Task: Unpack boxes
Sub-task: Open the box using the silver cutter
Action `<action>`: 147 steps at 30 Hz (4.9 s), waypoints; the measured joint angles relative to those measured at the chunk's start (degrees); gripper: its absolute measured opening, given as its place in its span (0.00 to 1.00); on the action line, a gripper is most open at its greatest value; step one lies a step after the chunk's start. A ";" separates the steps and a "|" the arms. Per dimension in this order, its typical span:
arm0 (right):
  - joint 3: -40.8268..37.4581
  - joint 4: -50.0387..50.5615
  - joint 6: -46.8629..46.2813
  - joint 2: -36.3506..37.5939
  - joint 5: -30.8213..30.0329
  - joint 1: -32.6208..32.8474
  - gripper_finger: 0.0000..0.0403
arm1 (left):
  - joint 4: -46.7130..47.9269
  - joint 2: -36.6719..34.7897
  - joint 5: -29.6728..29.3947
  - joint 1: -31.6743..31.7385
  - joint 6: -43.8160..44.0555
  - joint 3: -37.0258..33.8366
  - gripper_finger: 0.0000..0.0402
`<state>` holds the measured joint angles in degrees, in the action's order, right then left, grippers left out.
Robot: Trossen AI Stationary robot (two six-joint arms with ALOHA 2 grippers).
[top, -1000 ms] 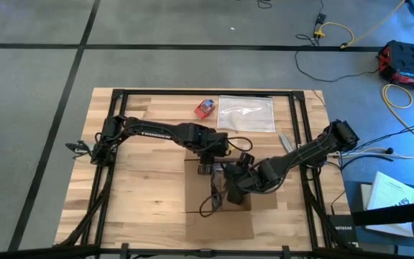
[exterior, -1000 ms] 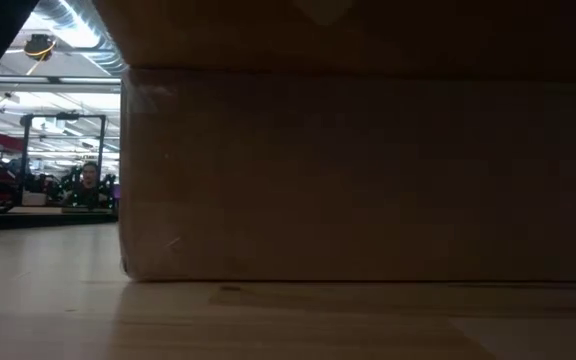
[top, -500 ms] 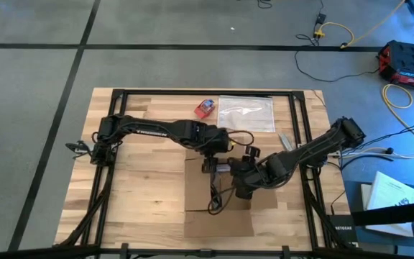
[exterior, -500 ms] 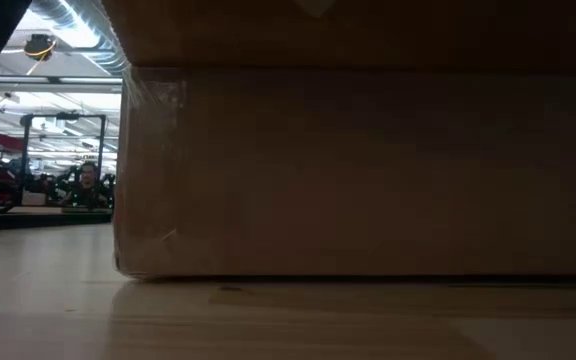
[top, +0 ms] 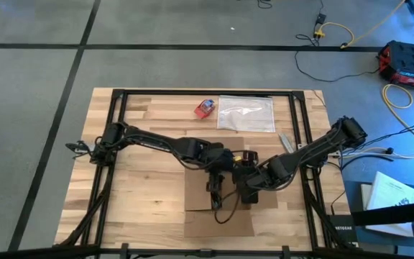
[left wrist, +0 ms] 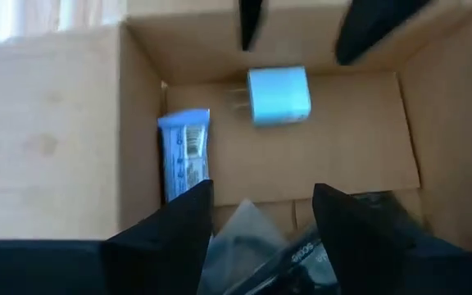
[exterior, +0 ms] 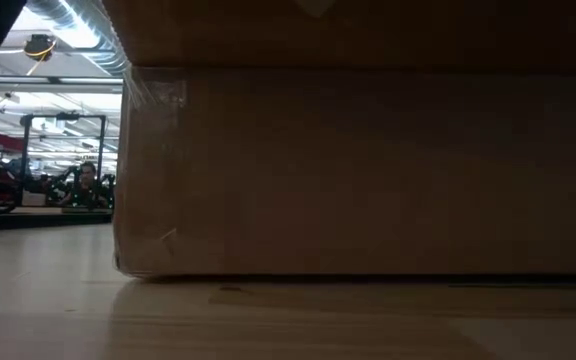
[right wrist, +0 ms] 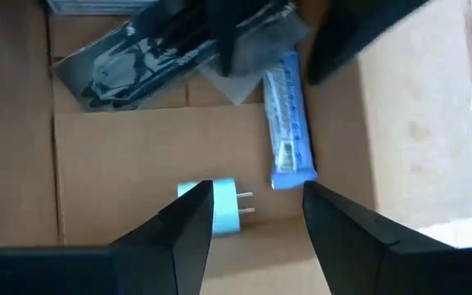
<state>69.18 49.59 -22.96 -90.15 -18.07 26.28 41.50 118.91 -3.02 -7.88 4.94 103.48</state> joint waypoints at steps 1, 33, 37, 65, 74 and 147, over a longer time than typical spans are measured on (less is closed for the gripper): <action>-0.76 -2.01 1.18 0.00 0.93 -0.04 0.43 | -0.73 0.48 -0.01 0.02 0.59 0.02 0.48; -9.63 -6.39 4.17 -0.08 9.66 -0.04 0.43 | 14.16 0.98 5.61 -0.04 9.54 7.61 0.46; -9.63 -6.16 4.96 -0.09 9.71 -0.08 0.43 | 20.55 1.31 5.37 0.13 10.14 10.69 0.46; -9.65 -5.61 5.44 -0.11 14.67 -4.94 0.43 | 26.93 9.53 5.62 0.70 8.71 18.67 0.46; -9.53 -6.05 5.16 -0.11 14.44 -4.94 0.43 | 32.80 9.53 7.78 0.73 10.27 20.52 0.46; -13.82 -15.51 12.73 0.04 11.53 -0.64 0.43 | 26.89 8.59 -23.60 -11.03 3.32 10.32 0.46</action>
<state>55.35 34.08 -10.23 -90.11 -6.53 25.64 68.39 127.50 -26.62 -18.92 8.26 113.80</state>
